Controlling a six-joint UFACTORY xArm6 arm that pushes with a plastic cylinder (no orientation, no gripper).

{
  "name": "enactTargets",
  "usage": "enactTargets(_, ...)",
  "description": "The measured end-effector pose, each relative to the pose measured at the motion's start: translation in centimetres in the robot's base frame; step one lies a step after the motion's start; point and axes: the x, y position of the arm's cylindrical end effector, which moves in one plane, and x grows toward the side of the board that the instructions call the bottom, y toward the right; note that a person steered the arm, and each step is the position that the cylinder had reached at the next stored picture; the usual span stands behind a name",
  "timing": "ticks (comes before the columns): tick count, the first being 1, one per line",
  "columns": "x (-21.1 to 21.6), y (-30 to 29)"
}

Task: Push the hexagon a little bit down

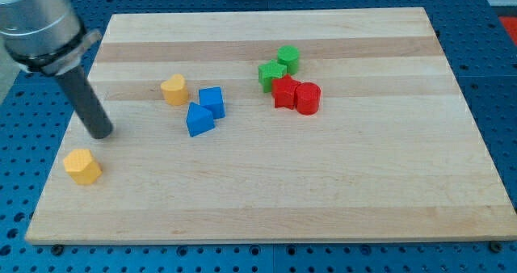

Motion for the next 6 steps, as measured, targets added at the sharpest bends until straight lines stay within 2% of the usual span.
enactTargets(1,1.9,-2.7)
enactTargets(4,5.6,-1.1)
enactTargets(6,10.3,-1.3)
